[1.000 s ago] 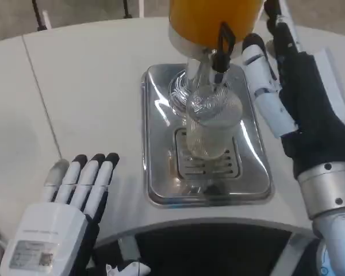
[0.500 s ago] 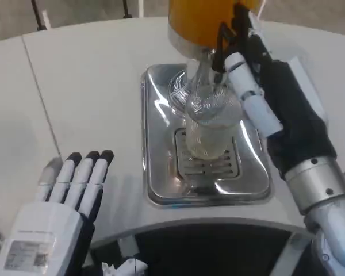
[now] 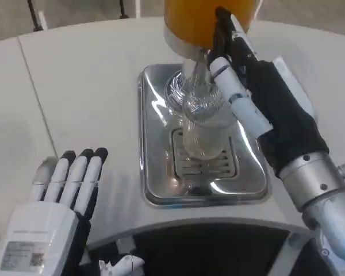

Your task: Grasp the cup under the faucet to collect the drink, then remove the cup.

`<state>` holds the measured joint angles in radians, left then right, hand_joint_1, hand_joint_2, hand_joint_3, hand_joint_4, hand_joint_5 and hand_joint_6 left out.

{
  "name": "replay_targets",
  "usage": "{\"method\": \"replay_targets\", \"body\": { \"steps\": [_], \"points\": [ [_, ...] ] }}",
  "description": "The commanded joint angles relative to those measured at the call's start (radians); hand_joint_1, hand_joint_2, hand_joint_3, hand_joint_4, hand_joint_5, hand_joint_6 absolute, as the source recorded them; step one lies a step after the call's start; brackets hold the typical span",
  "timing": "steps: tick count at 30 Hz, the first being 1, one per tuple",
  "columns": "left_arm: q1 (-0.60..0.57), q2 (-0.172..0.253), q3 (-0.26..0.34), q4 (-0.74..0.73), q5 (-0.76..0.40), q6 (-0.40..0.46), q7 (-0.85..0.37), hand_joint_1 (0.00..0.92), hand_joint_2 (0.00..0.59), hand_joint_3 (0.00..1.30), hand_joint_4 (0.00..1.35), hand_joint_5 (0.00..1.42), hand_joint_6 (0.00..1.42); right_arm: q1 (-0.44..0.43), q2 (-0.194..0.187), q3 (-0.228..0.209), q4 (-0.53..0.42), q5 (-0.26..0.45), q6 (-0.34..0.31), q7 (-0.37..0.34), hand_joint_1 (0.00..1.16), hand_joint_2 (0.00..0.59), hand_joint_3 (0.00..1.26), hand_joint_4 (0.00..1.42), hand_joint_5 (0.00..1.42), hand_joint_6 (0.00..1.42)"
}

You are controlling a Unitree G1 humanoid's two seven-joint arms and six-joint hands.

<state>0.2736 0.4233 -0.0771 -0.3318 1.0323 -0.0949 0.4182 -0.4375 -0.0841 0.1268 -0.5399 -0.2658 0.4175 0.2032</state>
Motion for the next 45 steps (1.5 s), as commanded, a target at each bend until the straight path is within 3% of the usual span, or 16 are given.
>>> {"method": "replay_targets", "body": {
  "steps": [1,7,9,11,19,23,26,29,32,39,45],
  "points": [
    [0.012,-0.006,0.001,0.015,-0.004,0.000,0.010,0.000,0.136,0.00,0.00,0.00,0.01,-0.041,-0.047,0.010,0.004,0.011,0.068,0.050,0.10,0.577,0.00,0.00,0.00,0.07],
    [0.012,-0.013,-0.001,0.017,-0.017,-0.003,0.003,0.000,0.136,0.00,0.00,0.00,0.01,-0.125,-0.136,0.073,-0.019,-0.018,0.188,0.147,0.11,0.572,0.00,0.00,0.00,0.08],
    [0.012,-0.016,-0.005,0.014,-0.016,-0.003,0.002,0.000,0.137,0.00,0.00,0.00,0.01,-0.170,-0.183,0.120,-0.020,-0.047,0.234,0.192,0.11,0.570,0.00,0.00,0.00,0.08],
    [0.012,-0.019,-0.008,0.012,-0.017,-0.003,0.000,0.000,0.137,0.00,0.00,0.00,0.01,-0.206,-0.219,0.165,-0.032,-0.089,0.256,0.215,0.11,0.569,0.00,0.00,0.00,0.08],
    [0.012,-0.025,-0.007,0.017,-0.032,-0.002,-0.003,0.000,0.136,0.00,0.00,0.00,0.01,-0.254,-0.300,0.248,-0.066,-0.162,0.292,0.283,0.11,0.555,0.00,0.00,0.00,0.08],
    [0.011,-0.025,-0.007,0.019,-0.052,-0.007,-0.008,0.000,0.128,0.00,0.00,0.00,0.02,-0.325,-0.388,0.361,-0.102,-0.355,0.347,0.375,0.09,0.544,0.02,0.00,0.00,0.08],
    [0.000,-0.024,-0.005,0.022,-0.088,-0.011,-0.035,0.000,0.109,0.00,0.00,0.00,0.01,-0.331,-0.391,0.397,-0.111,-0.457,0.379,0.417,0.05,0.544,0.01,0.00,0.00,0.08],
    [-0.020,-0.022,-0.003,0.025,-0.128,-0.011,-0.068,0.000,0.081,0.00,0.00,0.00,0.01,-0.305,-0.371,0.394,-0.132,-0.517,0.387,0.434,0.04,0.547,0.02,0.00,0.00,0.09],
    [-0.047,-0.025,-0.001,0.031,-0.152,-0.006,-0.092,0.000,0.075,0.00,0.00,0.00,0.01,-0.282,-0.351,0.381,-0.155,-0.554,0.395,0.444,0.04,0.551,0.02,0.00,0.00,0.09],
    [-0.133,-0.050,-0.017,0.072,-0.158,0.021,-0.111,0.001,0.067,0.00,0.00,0.00,0.00,-0.290,-0.326,0.364,-0.188,-0.634,0.400,0.545,0.03,0.557,0.02,0.00,0.00,0.09],
    [-0.202,-0.078,-0.049,0.121,-0.145,0.043,-0.107,0.084,0.053,0.00,0.00,0.00,0.00,-0.313,-0.280,0.361,-0.194,-0.721,0.405,0.638,0.04,0.557,0.02,0.00,0.00,0.10]
  ]
}}
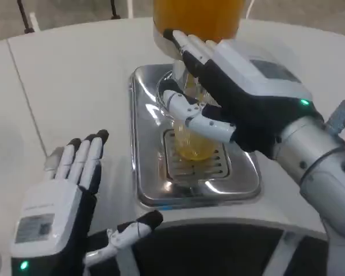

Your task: Grasp the cup under the faucet to collect the drink, then remove the cup.

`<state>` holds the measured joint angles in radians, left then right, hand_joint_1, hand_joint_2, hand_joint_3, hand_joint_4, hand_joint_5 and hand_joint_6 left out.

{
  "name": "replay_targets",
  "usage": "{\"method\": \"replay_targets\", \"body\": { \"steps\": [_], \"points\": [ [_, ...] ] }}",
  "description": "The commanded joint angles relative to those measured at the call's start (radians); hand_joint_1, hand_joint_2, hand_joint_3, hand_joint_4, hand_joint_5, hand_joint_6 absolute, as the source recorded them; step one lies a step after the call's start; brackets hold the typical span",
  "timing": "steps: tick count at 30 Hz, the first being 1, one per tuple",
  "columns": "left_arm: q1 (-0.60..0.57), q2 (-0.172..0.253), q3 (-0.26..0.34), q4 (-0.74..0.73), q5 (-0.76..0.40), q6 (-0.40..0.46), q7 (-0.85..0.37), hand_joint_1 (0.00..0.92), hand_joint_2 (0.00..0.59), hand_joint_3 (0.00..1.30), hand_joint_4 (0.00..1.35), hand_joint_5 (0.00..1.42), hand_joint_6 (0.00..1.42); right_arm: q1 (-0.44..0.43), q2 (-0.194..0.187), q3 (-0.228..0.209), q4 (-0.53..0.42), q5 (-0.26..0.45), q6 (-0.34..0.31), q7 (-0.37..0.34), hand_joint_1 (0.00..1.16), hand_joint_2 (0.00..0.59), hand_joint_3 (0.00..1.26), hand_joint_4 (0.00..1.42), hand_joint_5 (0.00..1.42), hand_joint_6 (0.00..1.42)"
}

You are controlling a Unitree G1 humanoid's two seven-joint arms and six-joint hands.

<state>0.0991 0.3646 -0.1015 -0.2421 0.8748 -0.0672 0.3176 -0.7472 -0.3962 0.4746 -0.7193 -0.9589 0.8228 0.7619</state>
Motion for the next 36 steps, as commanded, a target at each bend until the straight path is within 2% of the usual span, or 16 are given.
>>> {"method": "replay_targets", "body": {
  "steps": [1,8,18,24,29,31,35,36],
  "points": [
    [-0.037,-0.023,-0.030,0.038,0.016,0.018,-0.005,0.104,0.054,0.00,0.00,0.00,0.00,-0.003,0.044,0.013,-0.014,-0.048,-0.004,0.089,0.04,0.559,0.02,0.00,0.00,0.10],
    [-0.092,-0.053,-0.069,0.084,0.024,0.034,0.012,0.144,0.050,0.00,0.00,0.00,0.00,0.001,0.103,-0.009,0.010,-0.113,-0.028,0.140,0.04,0.568,0.03,0.00,0.00,0.09],
    [-0.177,-0.091,-0.097,0.150,0.035,0.059,0.046,0.141,0.046,0.00,0.00,0.00,0.00,0.045,0.149,-0.047,0.014,-0.155,-0.073,0.157,0.05,0.571,0.03,0.00,0.00,0.08],
    [-0.222,-0.107,-0.108,0.187,0.040,0.074,0.057,0.134,0.046,0.00,0.00,0.00,0.00,0.086,0.191,-0.074,0.011,-0.169,-0.092,0.142,0.05,0.571,0.03,0.00,0.00,0.08],
    [-0.249,-0.111,-0.119,0.211,0.033,0.076,0.062,0.132,0.046,0.00,0.00,0.00,0.00,0.195,0.276,-0.136,-0.049,-0.169,-0.112,-0.008,0.07,0.585,0.03,0.00,0.00,0.08],
    [-0.250,-0.110,-0.125,0.211,0.033,0.074,0.062,0.132,0.046,0.00,0.00,0.00,0.00,0.242,0.302,-0.157,-0.063,-0.164,-0.141,-0.086,0.11,0.586,0.02,0.00,0.00,0.08],
    [-0.247,-0.109,-0.131,0.213,0.028,0.064,0.067,0.129,0.046,0.00,0.00,0.00,0.00,0.361,0.394,-0.211,-0.071,-0.086,-0.164,-0.261,0.18,0.586,0.00,0.00,0.00,0.05],
    [-0.247,-0.110,-0.131,0.214,0.025,0.060,0.070,0.128,0.046,0.00,0.00,0.00,0.00,0.404,0.423,-0.227,-0.079,-0.043,-0.191,-0.326,0.18,0.586,0.00,0.00,0.00,0.05]
  ]
}}
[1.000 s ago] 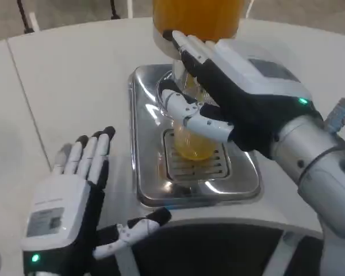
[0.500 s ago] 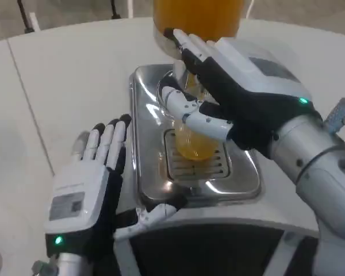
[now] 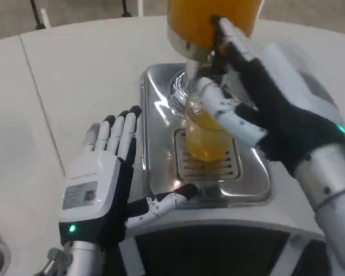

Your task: Grasp the cup under the faucet to collect the drink, then remove the cup.

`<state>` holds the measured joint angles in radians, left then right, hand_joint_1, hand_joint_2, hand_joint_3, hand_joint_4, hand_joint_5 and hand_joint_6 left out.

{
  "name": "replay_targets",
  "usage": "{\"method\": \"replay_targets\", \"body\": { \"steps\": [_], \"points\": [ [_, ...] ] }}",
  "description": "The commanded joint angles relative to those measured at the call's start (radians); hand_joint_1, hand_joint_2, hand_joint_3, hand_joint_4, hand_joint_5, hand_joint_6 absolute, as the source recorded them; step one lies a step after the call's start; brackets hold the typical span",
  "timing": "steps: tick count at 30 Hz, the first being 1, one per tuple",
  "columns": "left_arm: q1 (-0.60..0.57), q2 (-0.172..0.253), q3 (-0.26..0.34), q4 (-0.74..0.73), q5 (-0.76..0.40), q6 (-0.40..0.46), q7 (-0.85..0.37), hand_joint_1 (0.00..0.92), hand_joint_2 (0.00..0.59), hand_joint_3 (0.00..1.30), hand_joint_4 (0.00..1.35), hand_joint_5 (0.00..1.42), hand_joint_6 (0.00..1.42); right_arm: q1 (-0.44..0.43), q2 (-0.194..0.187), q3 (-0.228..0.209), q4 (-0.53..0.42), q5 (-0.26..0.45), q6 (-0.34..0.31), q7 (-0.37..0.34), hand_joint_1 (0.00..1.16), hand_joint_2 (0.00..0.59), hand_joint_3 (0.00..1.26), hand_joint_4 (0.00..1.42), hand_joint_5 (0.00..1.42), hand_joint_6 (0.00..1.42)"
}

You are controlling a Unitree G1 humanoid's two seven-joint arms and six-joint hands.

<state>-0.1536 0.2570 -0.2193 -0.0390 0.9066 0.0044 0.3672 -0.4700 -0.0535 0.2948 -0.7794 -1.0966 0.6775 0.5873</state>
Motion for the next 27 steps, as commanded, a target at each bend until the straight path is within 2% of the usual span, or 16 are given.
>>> {"method": "replay_targets", "body": {
  "steps": [1,4,6,8,10,11,13,16,18,19,21,22,23,27],
  "points": [
    [0.006,-0.002,-0.013,0.013,-0.010,-0.015,0.022,0.126,0.046,0.00,0.00,0.00,0.00,0.158,0.100,-0.058,-0.024,0.129,-0.070,-0.200,0.18,0.586,0.00,0.00,0.00,0.04],
    [0.003,-0.001,-0.014,0.017,-0.019,-0.022,0.025,0.122,0.047,0.00,0.00,0.00,0.00,0.213,0.100,-0.057,-0.036,0.160,-0.115,-0.250,0.24,0.586,0.00,0.00,0.00,0.03],
    [-0.004,-0.002,-0.017,0.022,-0.026,-0.028,0.022,0.107,0.048,0.00,0.00,0.00,0.00,0.264,0.082,-0.060,-0.062,0.188,-0.182,-0.299,0.31,0.583,0.00,0.00,0.00,0.02],
    [-0.011,-0.004,-0.022,0.028,-0.032,-0.032,0.020,0.105,0.047,0.00,0.00,0.00,0.00,0.304,0.043,-0.065,-0.099,0.187,-0.231,-0.300,0.38,0.581,0.00,0.00,0.00,0.02],
    [-0.017,-0.006,-0.026,0.032,-0.039,-0.035,0.018,0.087,0.039,0.00,0.00,0.00,0.00,0.358,-0.025,-0.072,-0.139,0.151,-0.286,-0.272,0.41,0.570,0.00,0.00,0.00,0.02],
    [-0.023,-0.010,-0.027,0.037,-0.052,-0.039,0.012,0.085,0.038,0.00,0.00,0.00,0.00,0.385,-0.048,-0.077,-0.152,0.140,-0.311,-0.272,0.43,0.553,0.00,0.00,0.00,0.02],
    [-0.032,-0.012,-0.029,0.045,-0.071,-0.045,0.006,0.069,0.034,0.00,0.00,0.00,0.00,0.480,-0.117,-0.099,-0.196,0.104,-0.387,-0.269,0.46,0.523,0.00,0.00,0.00,0.02],
    [-0.043,-0.009,-0.033,0.057,-0.091,-0.054,0.001,0.065,0.034,0.00,0.00,0.00,0.00,0.582,-0.180,-0.134,-0.215,0.070,-0.467,-0.266,0.48,0.502,0.00,0.00,0.00,0.02],
    [-0.053,-0.008,-0.033,0.070,-0.114,-0.070,0.001,0.061,0.034,0.00,0.00,0.00,0.00,0.619,-0.190,-0.155,-0.210,0.070,-0.496,-0.268,0.52,0.470,0.00,0.00,0.00,0.02],
    [-0.058,-0.007,-0.034,0.076,-0.121,-0.077,0.005,0.060,0.034,0.00,0.00,0.00,0.00,0.622,-0.185,-0.154,-0.207,0.046,-0.492,-0.241,0.58,0.452,0.00,0.00,0.00,0.02],
    [-0.074,-0.010,-0.038,0.092,-0.127,-0.081,0.009,0.059,0.034,0.00,0.00,0.00,0.00,0.591,-0.162,-0.142,-0.200,-0.024,-0.479,-0.183,0.71,0.392,0.00,0.00,0.00,0.03],
    [-0.083,-0.013,-0.040,0.103,-0.127,-0.082,0.011,0.059,0.034,0.00,0.00,0.00,0.00,0.566,-0.157,-0.136,-0.195,-0.057,-0.483,-0.163,0.76,0.385,0.00,0.00,0.00,0.05],
    [-0.093,-0.016,-0.043,0.116,-0.129,-0.083,0.011,0.060,0.034,0.00,0.00,0.00,0.00,0.549,-0.150,-0.133,-0.193,-0.078,-0.489,-0.151,0.79,0.359,0.00,0.00,0.00,0.04],
    [-0.134,-0.034,-0.046,0.164,-0.143,-0.093,0.015,0.100,0.034,0.00,0.00,0.00,0.00,0.519,-0.138,-0.135,-0.200,-0.126,-0.508,-0.074,0.86,0.335,0.00,0.00,0.00,0.06]
  ]
}}
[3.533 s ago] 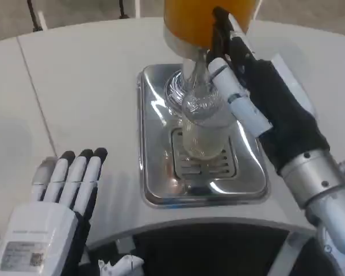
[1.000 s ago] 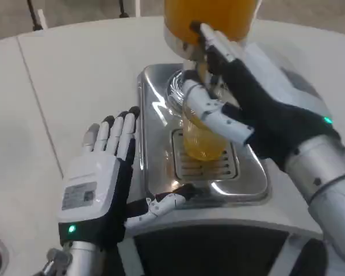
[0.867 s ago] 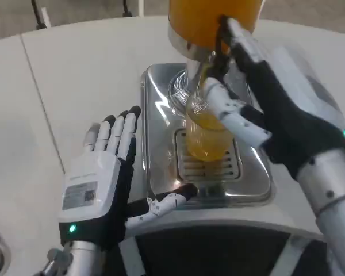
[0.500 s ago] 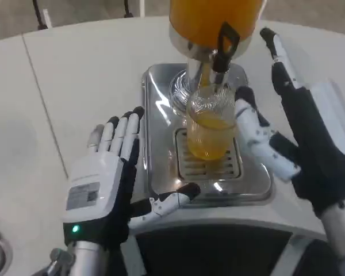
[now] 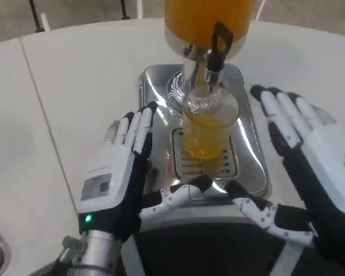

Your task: Grasp the cup under the faucet to collect the drink, then remove the cup.

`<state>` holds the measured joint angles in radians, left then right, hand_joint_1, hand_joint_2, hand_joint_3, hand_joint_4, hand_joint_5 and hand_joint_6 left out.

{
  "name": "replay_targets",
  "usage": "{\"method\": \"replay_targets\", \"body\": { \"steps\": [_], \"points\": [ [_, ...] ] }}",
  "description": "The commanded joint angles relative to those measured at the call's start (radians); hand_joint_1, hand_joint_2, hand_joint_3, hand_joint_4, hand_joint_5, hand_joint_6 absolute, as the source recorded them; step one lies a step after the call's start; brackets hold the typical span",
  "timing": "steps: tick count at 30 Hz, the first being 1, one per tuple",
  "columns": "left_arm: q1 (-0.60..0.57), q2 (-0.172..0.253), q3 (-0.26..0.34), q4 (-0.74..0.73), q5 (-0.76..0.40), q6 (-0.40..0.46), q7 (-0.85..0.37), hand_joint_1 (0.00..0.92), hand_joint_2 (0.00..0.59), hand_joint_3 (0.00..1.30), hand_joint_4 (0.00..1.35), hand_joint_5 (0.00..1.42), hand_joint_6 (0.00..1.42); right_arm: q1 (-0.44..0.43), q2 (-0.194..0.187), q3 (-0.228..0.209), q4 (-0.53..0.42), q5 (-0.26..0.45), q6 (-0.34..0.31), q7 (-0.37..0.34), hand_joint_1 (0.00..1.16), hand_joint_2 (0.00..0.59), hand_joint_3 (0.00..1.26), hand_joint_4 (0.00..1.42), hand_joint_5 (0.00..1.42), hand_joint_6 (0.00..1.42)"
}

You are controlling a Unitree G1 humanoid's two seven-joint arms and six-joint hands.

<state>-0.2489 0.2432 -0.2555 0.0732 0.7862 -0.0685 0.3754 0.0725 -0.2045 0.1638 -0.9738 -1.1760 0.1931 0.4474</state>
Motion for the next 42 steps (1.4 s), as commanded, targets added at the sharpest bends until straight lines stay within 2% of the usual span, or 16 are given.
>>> {"method": "replay_targets", "body": {
  "steps": [1,3,6,8,14,19,22,28,35,42],
  "points": [
    [-0.050,-0.024,-0.011,0.062,-0.025,-0.023,0.009,0.105,0.035,0.00,0.00,0.00,0.00,-0.014,0.015,-0.009,-0.012,-0.054,-0.027,0.080,0.86,0.334,0.00,0.00,0.00,0.06],
    [-0.072,-0.030,-0.018,0.083,-0.025,-0.030,0.018,0.121,0.038,0.00,0.00,0.00,0.00,0.002,0.022,-0.016,-0.023,-0.063,-0.040,0.098,0.86,0.334,0.00,0.00,0.00,0.06],
    [-0.095,-0.038,-0.029,0.107,-0.026,-0.040,0.029,0.139,0.038,0.00,0.00,0.00,0.00,0.049,-0.003,-0.031,-0.037,-0.052,-0.098,0.089,0.87,0.331,0.00,0.00,0.00,0.06],
    [-0.106,-0.046,-0.037,0.120,-0.028,-0.047,0.038,0.142,0.038,0.00,0.00,0.00,0.00,0.098,-0.024,-0.056,-0.040,-0.026,-0.139,0.051,0.87,0.330,0.00,0.00,0.00,0.06],
    [-0.137,-0.066,-0.050,0.161,-0.035,-0.061,0.063,0.151,0.037,0.00,0.00,0.00,0.00,0.259,-0.039,-0.139,-0.037,0.004,-0.234,-0.062,0.88,0.329,0.00,0.00,0.00,0.06],
    [-0.147,-0.078,-0.055,0.175,-0.031,-0.068,0.084,0.154,0.036,0.00,0.00,0.00,0.00,0.360,-0.035,-0.175,-0.003,0.008,-0.292,-0.146,0.89,0.332,0.00,0.00,0.00,0.06],
    [-0.153,-0.081,-0.059,0.186,-0.029,-0.070,0.095,0.152,0.037,0.00,0.00,0.00,0.00,0.360,-0.020,-0.180,0.011,0.010,-0.297,-0.163,0.89,0.334,0.00,0.00,0.00,0.06],
    [-0.182,-0.096,-0.064,0.236,-0.031,-0.066,0.113,0.147,0.038,0.00,0.00,0.00,0.01,0.328,-0.008,-0.174,0.018,0.018,-0.288,-0.117,0.89,0.336,0.00,0.00,0.00,0.06],
    [-0.276,-0.141,-0.068,0.358,-0.050,-0.067,0.138,0.145,0.038,0.00,0.00,0.00,0.01,0.317,0.014,-0.165,-0.002,0.022,-0.281,-0.062,0.88,0.342,0.00,0.00,0.00,0.06],
    [-0.338,-0.161,-0.069,0.455,-0.074,-0.082,0.165,0.147,0.037,0.00,0.00,0.01,0.03,0.307,0.065,-0.139,-0.002,-0.010,-0.258,-0.027,0.88,0.344,0.00,0.00,0.00,0.06]
  ]
}}
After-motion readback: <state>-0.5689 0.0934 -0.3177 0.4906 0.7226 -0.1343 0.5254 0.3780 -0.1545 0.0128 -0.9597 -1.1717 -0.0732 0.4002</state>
